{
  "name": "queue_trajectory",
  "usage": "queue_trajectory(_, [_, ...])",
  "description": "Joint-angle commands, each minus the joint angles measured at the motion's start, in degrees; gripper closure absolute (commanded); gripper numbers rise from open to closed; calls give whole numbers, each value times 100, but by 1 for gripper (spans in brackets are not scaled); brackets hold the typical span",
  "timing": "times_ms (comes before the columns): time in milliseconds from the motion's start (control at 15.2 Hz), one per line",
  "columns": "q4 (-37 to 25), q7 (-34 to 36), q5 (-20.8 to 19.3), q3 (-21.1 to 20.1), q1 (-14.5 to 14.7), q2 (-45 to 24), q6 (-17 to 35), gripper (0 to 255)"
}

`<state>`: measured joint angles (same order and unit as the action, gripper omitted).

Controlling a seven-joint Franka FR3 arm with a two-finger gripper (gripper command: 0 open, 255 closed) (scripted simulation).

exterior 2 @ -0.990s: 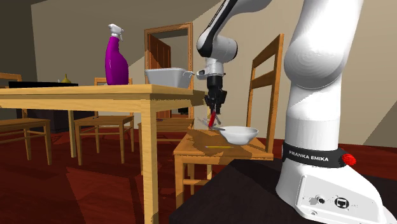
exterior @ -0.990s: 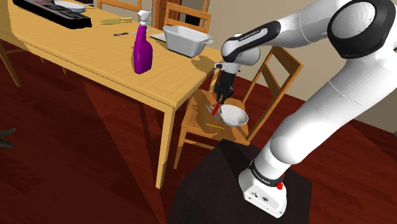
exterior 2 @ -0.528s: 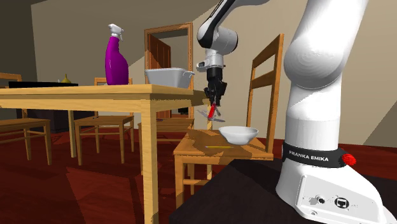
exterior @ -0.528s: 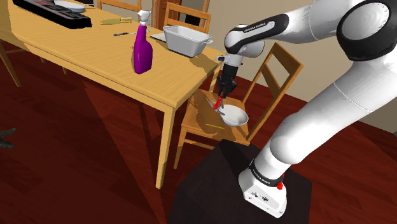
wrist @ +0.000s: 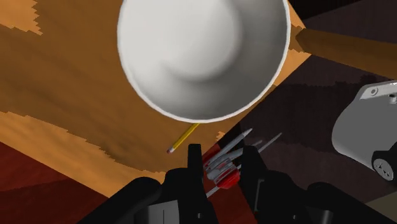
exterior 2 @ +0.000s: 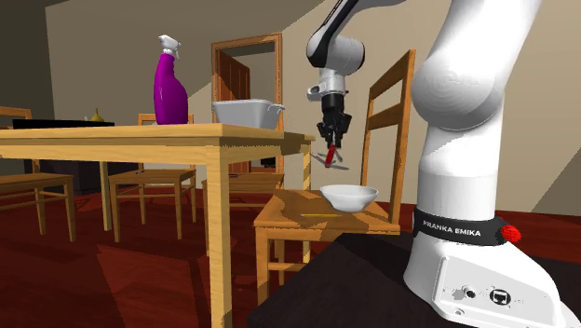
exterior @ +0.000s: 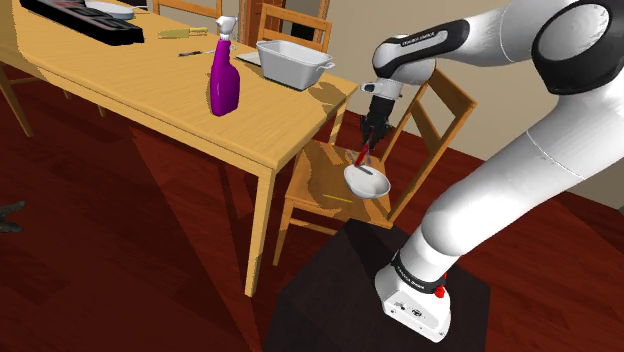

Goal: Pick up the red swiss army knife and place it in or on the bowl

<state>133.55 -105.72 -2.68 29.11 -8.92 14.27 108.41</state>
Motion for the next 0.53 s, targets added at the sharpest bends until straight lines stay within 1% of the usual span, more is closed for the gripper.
queue_trajectory(0, [-139,-266,-125,174,-142,29,-170,255])
queue_trajectory(198, [-415,-719,-239,468,-327,-78,-346,255])
queue_trajectory(462, [-215,-779,-194,519,-321,-215,-25,255])
